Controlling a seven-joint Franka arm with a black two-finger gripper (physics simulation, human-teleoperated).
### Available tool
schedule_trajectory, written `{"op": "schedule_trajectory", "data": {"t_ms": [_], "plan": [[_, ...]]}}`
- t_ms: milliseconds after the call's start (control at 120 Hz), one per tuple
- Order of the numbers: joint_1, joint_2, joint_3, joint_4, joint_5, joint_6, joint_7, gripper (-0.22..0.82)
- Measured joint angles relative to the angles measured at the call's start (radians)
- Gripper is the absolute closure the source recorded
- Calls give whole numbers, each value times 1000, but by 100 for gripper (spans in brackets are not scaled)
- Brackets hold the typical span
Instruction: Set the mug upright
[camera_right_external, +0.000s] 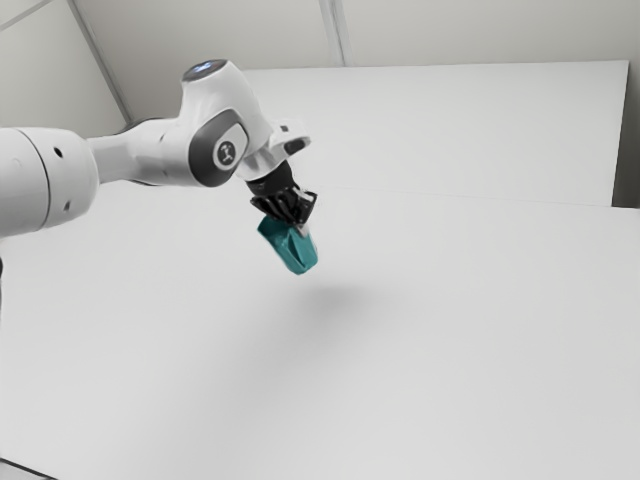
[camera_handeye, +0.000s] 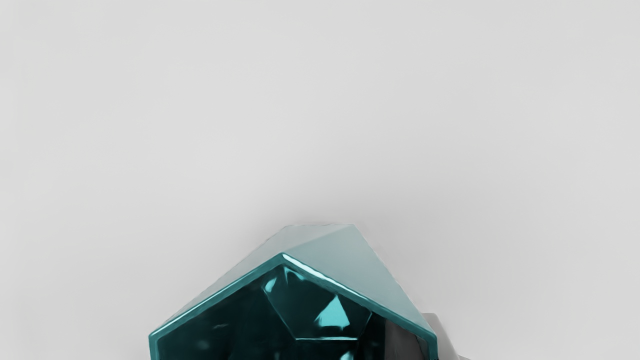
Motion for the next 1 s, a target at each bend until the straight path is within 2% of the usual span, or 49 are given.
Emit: {"op": "schedule_trajectory", "data": {"t_ms": [117,200,400,633,708,875,1000], "plan": [[92,16,-45,2,134,-77,-34,78],[123,42,-56,4,184,-112,-55,78],[130,95,-54,23,226,-157,-93,78],[129,108,-57,28,234,-189,-124,77],[129,113,-58,27,233,-199,-131,67],[129,115,-60,32,227,-217,-142,36],[129,109,-67,55,220,-225,-149,20]]}}
